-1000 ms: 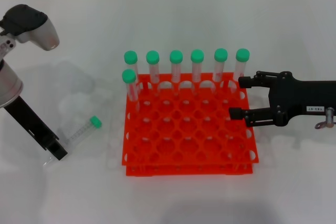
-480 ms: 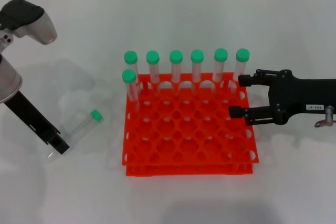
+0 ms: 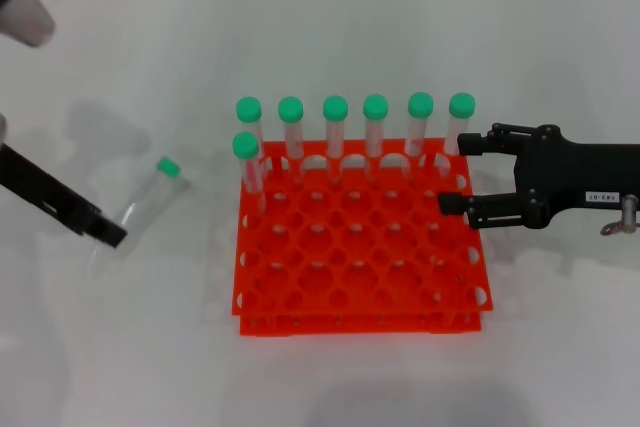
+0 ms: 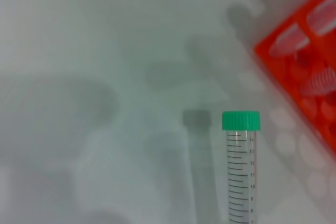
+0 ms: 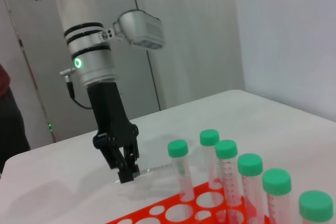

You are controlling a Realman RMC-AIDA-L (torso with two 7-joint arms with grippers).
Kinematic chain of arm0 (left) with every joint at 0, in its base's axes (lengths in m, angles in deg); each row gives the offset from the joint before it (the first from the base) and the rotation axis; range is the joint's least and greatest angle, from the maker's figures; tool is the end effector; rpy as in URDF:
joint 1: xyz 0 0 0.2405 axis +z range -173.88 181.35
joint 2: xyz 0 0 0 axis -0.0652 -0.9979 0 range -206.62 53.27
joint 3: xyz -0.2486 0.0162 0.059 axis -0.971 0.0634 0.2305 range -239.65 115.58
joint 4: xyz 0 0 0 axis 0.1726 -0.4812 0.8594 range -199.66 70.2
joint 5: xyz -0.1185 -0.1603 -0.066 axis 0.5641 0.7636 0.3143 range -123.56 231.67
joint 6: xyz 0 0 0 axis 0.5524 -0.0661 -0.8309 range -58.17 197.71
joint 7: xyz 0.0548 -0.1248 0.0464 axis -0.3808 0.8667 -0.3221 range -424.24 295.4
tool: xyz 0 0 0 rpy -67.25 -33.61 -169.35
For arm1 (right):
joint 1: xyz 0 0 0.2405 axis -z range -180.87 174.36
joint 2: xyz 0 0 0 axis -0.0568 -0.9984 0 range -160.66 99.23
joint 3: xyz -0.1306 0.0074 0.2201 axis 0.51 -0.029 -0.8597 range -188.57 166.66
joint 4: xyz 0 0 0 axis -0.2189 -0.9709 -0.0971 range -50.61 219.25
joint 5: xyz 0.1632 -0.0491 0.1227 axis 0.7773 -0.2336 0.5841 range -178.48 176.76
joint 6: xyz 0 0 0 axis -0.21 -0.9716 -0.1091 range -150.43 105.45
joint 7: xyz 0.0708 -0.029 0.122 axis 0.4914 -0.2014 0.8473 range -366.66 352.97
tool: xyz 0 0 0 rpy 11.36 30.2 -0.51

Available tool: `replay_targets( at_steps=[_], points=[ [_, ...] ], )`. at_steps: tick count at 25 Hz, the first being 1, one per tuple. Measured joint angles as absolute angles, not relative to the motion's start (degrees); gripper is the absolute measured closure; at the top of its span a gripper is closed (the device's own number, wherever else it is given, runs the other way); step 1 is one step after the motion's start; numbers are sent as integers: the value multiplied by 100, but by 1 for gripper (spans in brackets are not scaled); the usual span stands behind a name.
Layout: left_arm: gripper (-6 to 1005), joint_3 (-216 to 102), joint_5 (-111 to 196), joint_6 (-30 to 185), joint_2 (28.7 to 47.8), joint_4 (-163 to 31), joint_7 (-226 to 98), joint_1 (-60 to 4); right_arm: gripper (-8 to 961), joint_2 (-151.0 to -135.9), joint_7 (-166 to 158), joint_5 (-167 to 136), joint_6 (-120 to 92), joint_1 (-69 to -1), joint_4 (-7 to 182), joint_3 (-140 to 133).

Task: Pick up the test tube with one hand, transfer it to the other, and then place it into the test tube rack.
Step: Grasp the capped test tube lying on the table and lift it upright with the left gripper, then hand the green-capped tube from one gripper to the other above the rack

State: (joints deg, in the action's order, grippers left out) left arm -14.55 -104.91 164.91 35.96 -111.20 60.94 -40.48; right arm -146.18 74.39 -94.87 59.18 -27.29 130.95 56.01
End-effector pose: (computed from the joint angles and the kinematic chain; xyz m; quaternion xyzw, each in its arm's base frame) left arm -0.2719 0.3653 0.0490 -0.8826 -0.4246 0.1826 0.0856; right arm 0.2382 0.3293 -0.0020 -0.9536 0.1508 0.2306 0.1215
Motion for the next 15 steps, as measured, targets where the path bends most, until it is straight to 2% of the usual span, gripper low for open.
replay_targets(
  at_steps=[7, 15],
  points=[
    [802, -1879, -9840, 16393, 3477, -11788, 5943, -3643, 95, -14621, 7392, -9350, 5871, -2724, 13097, 5601],
    [802, -2510, -8652, 16149, 3468, -12733, 5768, -3336, 95, -14612, 7367, -9281, 5805, -2725, 13139, 5572]
  ],
)
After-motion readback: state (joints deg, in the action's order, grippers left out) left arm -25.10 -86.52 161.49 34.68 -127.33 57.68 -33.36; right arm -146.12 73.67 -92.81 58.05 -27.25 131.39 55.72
